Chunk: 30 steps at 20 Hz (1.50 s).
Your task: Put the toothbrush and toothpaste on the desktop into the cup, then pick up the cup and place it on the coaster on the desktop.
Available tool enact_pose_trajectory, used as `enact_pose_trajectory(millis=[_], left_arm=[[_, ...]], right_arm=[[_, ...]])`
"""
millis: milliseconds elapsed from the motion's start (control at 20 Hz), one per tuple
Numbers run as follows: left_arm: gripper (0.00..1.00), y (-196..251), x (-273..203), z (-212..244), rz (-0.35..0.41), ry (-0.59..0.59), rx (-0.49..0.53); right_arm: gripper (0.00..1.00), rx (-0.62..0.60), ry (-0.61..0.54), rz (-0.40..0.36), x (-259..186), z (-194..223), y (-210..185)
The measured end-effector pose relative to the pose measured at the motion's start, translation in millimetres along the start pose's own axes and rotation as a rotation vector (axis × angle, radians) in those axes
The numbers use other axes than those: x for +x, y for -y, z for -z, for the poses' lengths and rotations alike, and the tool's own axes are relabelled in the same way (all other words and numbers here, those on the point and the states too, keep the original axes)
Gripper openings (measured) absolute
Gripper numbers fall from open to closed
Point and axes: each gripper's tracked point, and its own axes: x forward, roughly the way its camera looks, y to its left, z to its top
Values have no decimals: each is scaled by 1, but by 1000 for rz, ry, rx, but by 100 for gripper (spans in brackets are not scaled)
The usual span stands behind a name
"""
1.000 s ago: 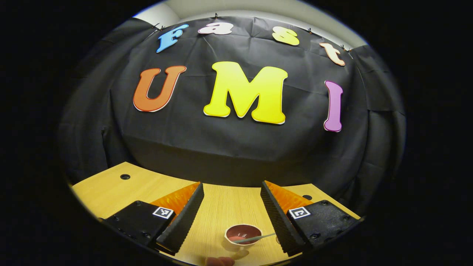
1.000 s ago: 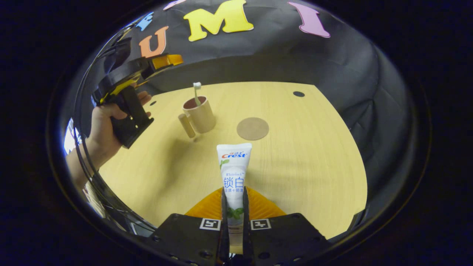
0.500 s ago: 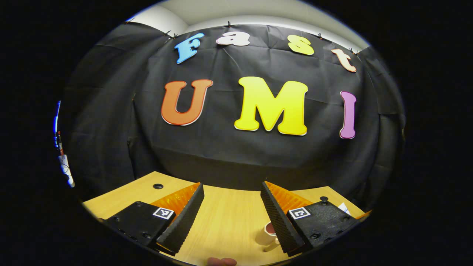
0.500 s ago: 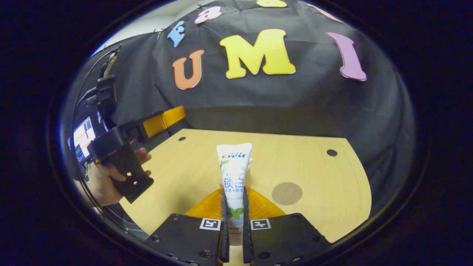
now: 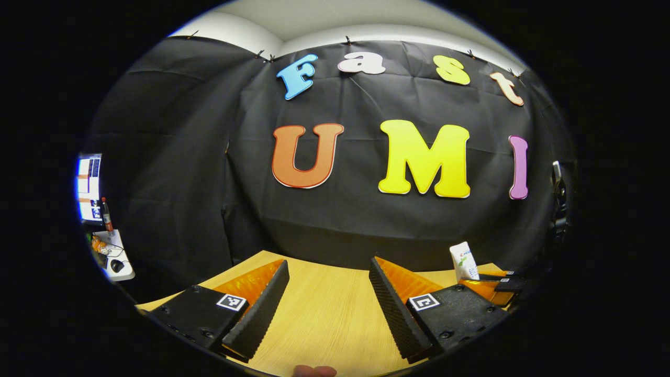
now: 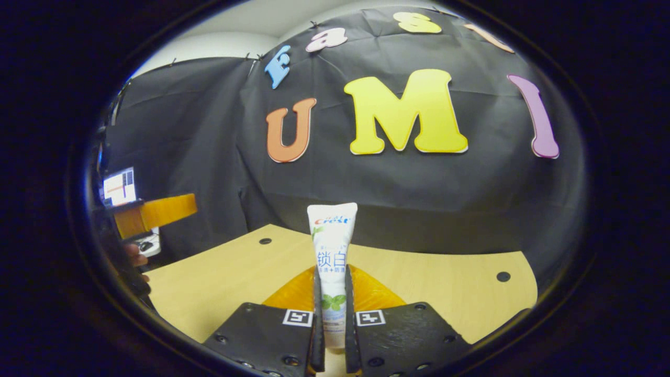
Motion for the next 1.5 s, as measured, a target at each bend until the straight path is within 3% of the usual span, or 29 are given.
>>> enact_pose_trajectory(millis=[350,550,600,650,700,850,1000,1100,1150,1300,1500], left_arm=[[97,2,5,-4,0,6,2],[96,8,9,-1,5,-5,-17],[87,10,10,0,7,-10,-22],[87,10,10,1,7,-14,-22],[97,10,9,0,6,-15,-19],[97,10,10,1,2,-17,-13],[97,14,8,1,7,-17,-22],[97,19,7,1,14,-17,-28],[97,23,5,0,20,-19,-31],[97,33,2,1,39,-22,-41],[97,49,-4,3,70,-28,-54]], right_arm=[[18,20,4,84,30,19,21],[20,26,-10,90,39,25,31],[20,30,-14,93,39,27,32],[23,31,-28,98,37,31,34],[22,32,-47,100,36,36,34],[32,20,-57,99,31,41,33],[34,19,-50,94,18,38,31],[41,26,-44,88,6,35,30],[56,35,-38,89,-1,31,30],[80,68,-29,92,-17,26,33],[82,85,-44,116,-41,28,40]])
